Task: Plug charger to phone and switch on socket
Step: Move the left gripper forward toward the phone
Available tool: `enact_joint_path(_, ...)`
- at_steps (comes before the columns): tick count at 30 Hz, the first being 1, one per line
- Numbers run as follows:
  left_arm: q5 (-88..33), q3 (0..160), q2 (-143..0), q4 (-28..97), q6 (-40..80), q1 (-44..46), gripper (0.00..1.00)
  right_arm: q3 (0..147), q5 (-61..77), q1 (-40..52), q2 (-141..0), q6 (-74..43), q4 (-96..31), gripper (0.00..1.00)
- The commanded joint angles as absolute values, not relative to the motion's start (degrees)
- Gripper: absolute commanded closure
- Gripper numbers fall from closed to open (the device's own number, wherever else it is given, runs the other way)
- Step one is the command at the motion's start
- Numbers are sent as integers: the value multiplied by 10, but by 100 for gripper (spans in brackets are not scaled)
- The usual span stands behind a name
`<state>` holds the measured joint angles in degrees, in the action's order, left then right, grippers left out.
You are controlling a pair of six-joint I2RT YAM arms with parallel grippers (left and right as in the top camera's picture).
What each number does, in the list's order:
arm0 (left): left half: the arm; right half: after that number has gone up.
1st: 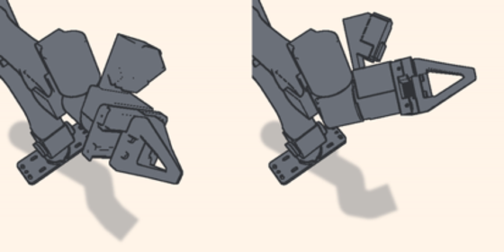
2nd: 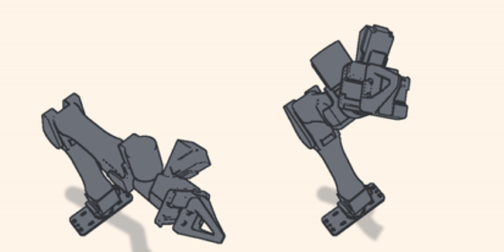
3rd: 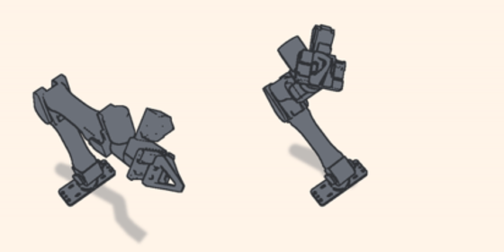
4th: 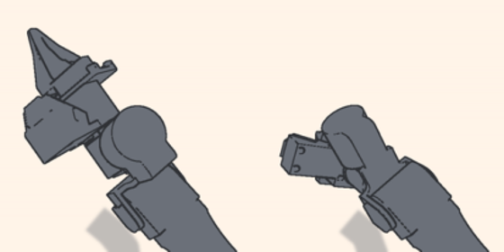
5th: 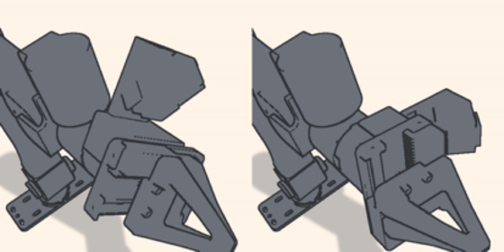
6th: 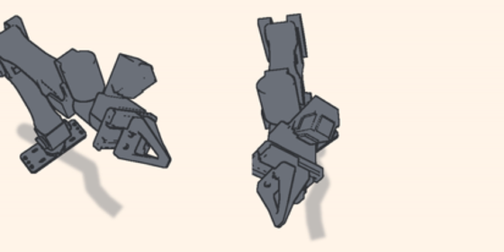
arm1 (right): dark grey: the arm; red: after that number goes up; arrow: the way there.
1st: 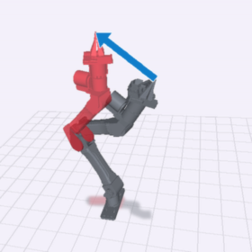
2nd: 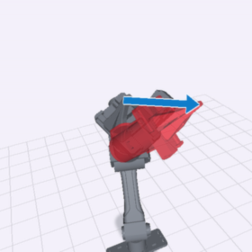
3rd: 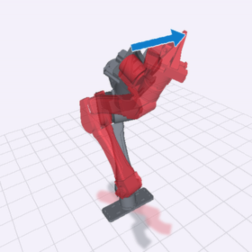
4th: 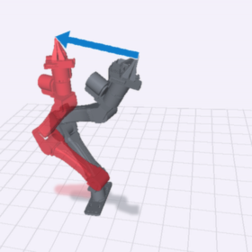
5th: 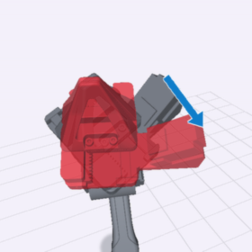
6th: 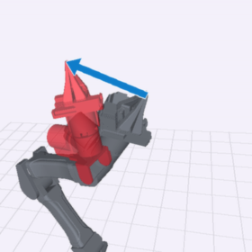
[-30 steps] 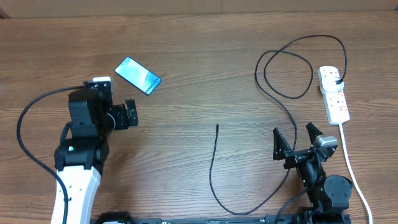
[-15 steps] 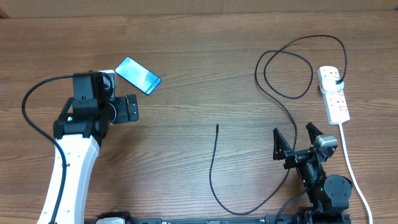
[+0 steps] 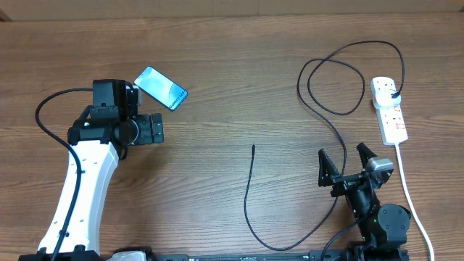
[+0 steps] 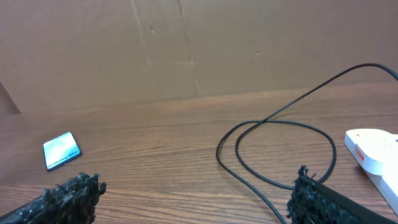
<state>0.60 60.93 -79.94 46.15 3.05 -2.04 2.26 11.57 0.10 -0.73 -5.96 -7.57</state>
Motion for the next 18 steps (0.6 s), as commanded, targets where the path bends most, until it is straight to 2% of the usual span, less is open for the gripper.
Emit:
enact_joint_path(1, 0, 627, -802, 463, 38, -26, 0, 20, 110, 3, -3, -58, -74, 0)
enact_joint_path(18, -15, 629, -802, 490, 41, -26, 0, 20, 110, 3, -3, -58, -74, 0)
